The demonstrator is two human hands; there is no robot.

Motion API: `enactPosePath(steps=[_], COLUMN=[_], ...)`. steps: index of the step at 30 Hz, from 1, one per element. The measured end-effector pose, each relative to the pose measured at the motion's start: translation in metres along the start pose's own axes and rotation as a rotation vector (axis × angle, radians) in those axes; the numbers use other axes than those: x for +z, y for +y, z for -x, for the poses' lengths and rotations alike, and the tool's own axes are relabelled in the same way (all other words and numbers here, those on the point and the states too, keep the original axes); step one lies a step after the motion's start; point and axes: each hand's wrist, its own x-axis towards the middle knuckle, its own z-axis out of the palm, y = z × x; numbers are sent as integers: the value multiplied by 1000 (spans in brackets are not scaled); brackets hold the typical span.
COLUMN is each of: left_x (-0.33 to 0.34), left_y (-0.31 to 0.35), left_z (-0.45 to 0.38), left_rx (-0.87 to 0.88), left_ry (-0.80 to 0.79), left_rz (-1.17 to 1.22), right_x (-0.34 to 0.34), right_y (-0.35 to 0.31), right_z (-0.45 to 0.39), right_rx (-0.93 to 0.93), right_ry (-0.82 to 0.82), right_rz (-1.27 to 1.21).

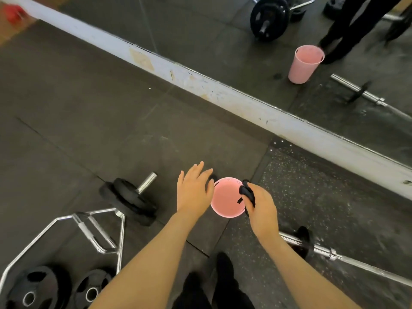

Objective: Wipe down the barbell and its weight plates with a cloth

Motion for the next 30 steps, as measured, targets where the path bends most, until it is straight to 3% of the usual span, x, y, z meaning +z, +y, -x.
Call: enactPosePath(steps=[12,30], left_x=[57,296], left_y=[-50,-156], left_z=[-67,-107], left_rx=[266,351], left_ry=[-101,-262], left_rz=[-71,-83], right_x=[80,251], right_y=[39,242], right_z=[-30,-58], right_rx=[122,210], right_ry=[115,13], right_rz=[37,60])
